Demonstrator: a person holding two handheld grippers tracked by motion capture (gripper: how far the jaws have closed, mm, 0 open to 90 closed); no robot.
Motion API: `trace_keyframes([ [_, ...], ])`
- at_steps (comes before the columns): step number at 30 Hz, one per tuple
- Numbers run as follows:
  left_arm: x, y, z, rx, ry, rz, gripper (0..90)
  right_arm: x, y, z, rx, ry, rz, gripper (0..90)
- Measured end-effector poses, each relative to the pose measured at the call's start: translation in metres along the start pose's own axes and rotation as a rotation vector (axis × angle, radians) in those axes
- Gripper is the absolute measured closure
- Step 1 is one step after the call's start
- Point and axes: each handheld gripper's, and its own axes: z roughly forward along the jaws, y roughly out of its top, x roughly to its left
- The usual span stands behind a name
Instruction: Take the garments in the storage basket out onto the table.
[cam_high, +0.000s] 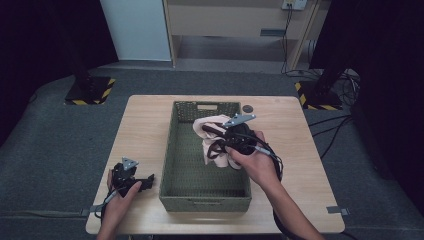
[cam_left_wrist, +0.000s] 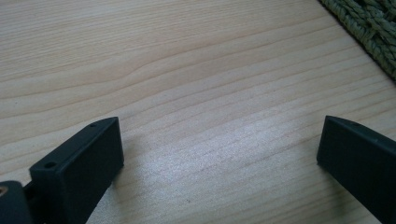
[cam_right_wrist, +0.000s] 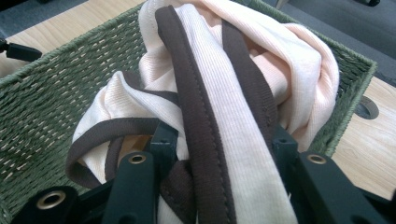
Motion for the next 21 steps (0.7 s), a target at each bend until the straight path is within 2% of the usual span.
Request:
trace_keyframes([
  [21, 0.000, 0.000, 0.000, 0.000, 0.000, 0.000, 0.0, -0.015, -0.005, -0.022, -0.026, -0.018, 0.015, 57.6],
])
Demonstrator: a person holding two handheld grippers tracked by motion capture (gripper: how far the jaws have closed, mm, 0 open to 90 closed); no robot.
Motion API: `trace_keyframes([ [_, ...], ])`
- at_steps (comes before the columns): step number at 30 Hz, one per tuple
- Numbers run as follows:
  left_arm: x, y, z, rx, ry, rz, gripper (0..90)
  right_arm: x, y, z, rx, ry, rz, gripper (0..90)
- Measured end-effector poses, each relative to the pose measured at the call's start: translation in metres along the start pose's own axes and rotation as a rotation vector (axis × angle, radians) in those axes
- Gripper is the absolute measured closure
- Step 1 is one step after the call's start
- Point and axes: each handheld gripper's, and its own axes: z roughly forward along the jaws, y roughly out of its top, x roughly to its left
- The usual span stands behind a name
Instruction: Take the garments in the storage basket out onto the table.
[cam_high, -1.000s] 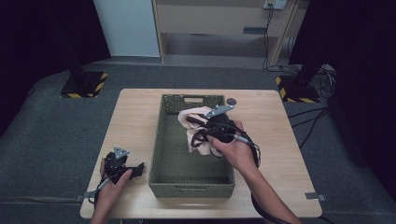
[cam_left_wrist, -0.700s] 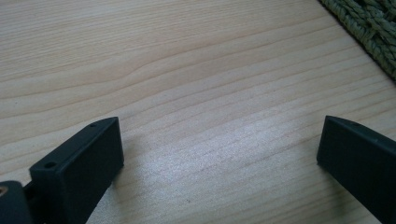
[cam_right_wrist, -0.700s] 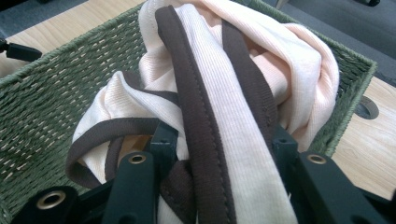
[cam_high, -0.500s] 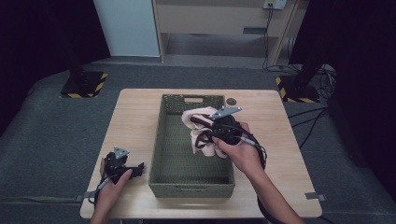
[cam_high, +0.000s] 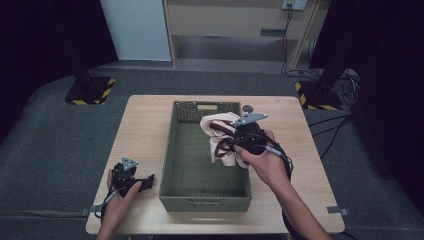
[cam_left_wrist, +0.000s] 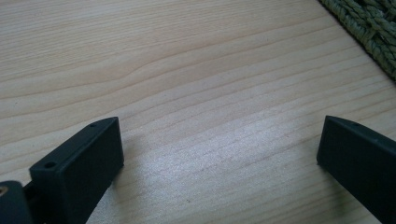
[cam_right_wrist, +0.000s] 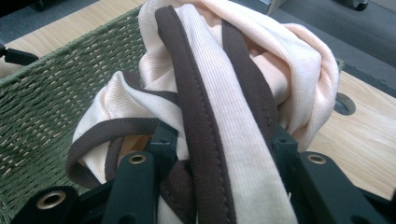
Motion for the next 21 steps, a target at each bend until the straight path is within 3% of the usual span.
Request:
trace_keyframes([
  [21, 0.000, 0.000, 0.000, 0.000, 0.000, 0.000, 0.0, -0.017, -0.008, -0.022, -0.033, -0.020, 0.028, 57.6],
])
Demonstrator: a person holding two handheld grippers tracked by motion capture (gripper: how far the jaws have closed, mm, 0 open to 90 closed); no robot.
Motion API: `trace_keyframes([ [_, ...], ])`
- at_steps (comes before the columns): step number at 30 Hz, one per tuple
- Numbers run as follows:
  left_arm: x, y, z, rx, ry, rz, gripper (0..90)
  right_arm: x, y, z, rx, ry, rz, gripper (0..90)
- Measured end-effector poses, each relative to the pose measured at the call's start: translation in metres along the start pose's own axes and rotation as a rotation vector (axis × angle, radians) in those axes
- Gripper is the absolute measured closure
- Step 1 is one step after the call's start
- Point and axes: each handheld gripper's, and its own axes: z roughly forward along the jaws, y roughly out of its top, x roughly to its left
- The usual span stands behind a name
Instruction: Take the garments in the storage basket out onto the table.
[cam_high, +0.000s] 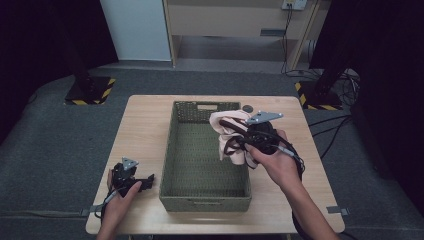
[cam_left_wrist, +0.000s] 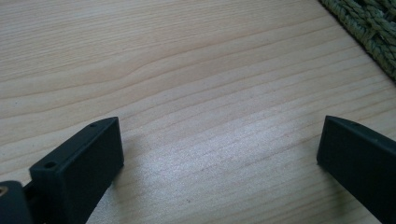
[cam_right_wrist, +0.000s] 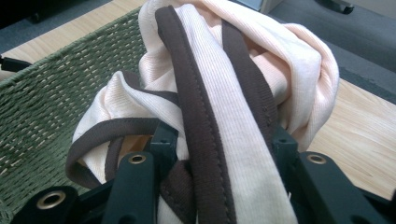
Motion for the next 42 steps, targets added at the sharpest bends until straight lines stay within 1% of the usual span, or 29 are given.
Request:
trace_keyframes([
  [6, 0.000, 0.000, 0.000, 0.000, 0.000, 0.000, 0.0, -0.009, -0.007, -0.008, -0.004, -0.018, 0.015, 57.6],
  [20, 0.000, 0.000, 0.000, 0.000, 0.000, 0.000, 0.0, -0.038, -0.024, -0.023, -0.011, -0.072, 0.063, 57.6],
  [31, 0.000, 0.000, 0.000, 0.001, 0.000, 0.000, 0.0, -0.063, -0.040, -0.028, 0.003, -0.124, 0.108, 57.5],
  [38, 0.000, 0.000, 0.000, 0.000, 0.000, 0.000, 0.0, -0.078, -0.051, -0.027, 0.019, -0.145, 0.137, 57.4],
  [42, 0.000, 0.000, 0.000, 0.000, 0.000, 0.000, 0.0, -0.083, -0.056, -0.028, 0.025, -0.157, 0.148, 57.4],
])
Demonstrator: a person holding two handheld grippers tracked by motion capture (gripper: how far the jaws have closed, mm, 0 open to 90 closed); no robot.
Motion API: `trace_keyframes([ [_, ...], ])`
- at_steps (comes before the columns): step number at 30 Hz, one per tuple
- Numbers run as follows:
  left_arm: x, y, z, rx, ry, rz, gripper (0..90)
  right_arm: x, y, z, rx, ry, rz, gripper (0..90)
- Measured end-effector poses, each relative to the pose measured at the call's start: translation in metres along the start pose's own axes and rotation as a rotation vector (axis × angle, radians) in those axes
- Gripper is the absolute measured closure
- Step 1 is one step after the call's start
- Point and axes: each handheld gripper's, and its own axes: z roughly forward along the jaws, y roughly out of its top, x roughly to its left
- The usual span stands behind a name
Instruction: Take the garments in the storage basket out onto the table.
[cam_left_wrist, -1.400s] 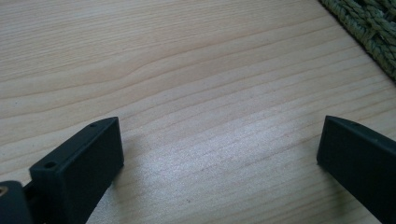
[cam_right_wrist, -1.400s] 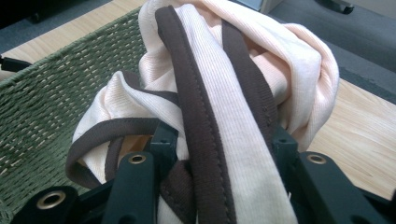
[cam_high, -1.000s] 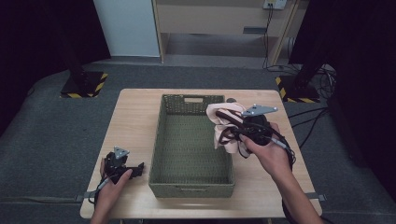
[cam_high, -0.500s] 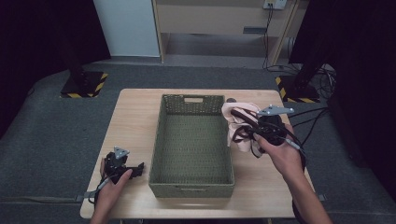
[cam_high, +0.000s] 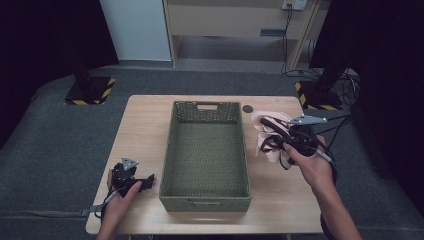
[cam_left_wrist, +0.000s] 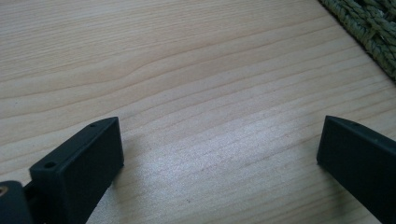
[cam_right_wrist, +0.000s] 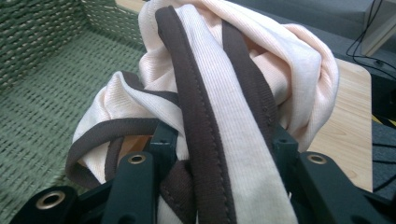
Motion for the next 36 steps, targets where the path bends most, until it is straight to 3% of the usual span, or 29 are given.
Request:
trace_keyframes([
  [6, 0.000, 0.000, 0.000, 0.001, 0.000, 0.001, 0.0, -0.008, -0.006, 0.006, 0.010, -0.019, 0.008, 57.4],
  [17, 0.000, 0.000, 0.000, 0.000, 0.000, 0.000, 0.0, -0.019, -0.022, 0.034, 0.050, -0.033, 0.036, 57.3],
  [36, 0.000, 0.000, 0.000, 0.000, 0.000, 0.000, 0.0, -0.024, -0.037, 0.081, 0.097, -0.030, 0.034, 56.2],
])
